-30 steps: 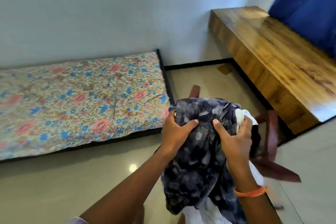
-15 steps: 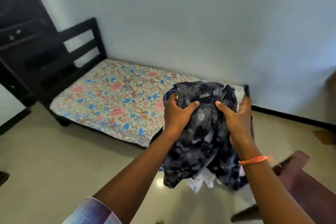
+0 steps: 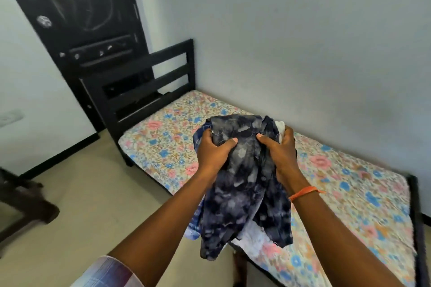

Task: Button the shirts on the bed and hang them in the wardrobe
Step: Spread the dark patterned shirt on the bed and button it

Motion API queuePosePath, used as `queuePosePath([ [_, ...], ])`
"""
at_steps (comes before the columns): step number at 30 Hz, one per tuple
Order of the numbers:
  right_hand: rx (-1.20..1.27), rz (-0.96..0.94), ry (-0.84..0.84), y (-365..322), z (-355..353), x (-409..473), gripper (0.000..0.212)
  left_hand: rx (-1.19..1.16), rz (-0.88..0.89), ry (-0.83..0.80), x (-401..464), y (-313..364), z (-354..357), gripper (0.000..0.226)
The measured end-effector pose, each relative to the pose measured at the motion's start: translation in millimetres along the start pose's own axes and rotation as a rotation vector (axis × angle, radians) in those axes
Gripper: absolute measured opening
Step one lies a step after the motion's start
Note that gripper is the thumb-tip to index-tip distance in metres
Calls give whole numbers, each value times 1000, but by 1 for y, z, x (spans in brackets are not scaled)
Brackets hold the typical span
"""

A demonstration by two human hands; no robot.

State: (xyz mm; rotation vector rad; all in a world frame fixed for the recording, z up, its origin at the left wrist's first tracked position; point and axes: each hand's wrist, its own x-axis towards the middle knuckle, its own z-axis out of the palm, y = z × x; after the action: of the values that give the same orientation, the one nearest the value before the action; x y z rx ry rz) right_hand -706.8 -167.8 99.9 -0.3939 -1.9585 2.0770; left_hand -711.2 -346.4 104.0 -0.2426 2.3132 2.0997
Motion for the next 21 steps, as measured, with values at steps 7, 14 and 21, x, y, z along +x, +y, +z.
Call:
queuePosePath([
  [7, 36, 44, -164, -2, 96, 152, 72, 41, -32, 169, 151, 28, -13, 54],
  [14, 5, -24, -297, -34, 217, 272, 67, 52, 31, 296, 295, 62, -61, 59],
  [21, -34, -88, -330, -43, 370, 388, 60, 60, 130, 322, 466, 84, -143, 49],
])
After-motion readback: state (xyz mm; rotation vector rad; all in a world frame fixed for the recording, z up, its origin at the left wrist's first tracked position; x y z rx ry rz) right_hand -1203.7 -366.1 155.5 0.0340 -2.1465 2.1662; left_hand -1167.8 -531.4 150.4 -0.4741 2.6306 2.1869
